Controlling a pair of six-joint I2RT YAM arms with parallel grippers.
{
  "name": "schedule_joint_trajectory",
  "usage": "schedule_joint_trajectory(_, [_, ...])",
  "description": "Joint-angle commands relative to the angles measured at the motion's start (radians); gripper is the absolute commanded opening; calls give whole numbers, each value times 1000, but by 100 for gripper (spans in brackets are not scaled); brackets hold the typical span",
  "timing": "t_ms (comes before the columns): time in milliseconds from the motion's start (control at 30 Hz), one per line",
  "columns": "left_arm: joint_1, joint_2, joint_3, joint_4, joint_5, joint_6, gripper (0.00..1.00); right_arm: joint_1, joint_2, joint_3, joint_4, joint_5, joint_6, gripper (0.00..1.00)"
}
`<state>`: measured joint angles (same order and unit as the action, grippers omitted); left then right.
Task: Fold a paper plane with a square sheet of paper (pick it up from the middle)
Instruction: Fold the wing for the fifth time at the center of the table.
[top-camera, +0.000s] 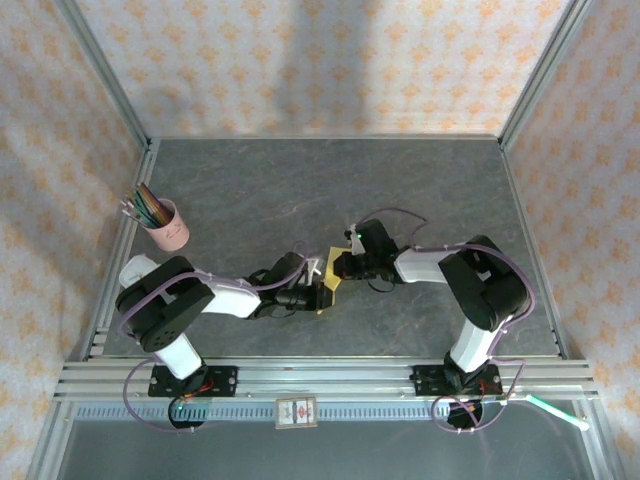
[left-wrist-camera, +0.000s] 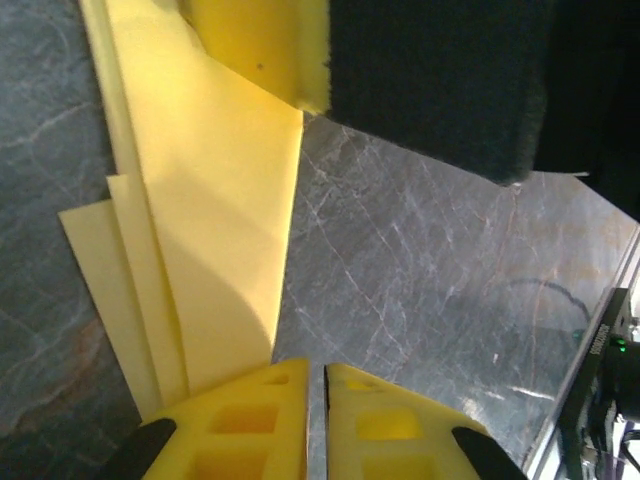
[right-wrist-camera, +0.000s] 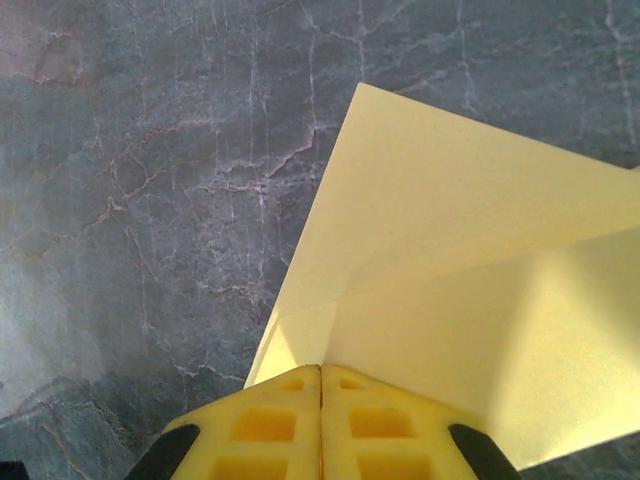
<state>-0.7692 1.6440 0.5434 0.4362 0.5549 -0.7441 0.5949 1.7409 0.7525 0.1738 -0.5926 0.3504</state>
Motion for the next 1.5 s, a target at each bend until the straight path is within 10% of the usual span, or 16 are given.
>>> schedule_joint_trajectory(0, [9, -55, 46, -36, 39, -20, 14, -9, 46, -13, -66, 74, -26, 7])
schedule_joint_trajectory(1467, [-16, -22, -124, -116, 7, 15, 2, -26, 101, 41, -177, 146, -26, 4])
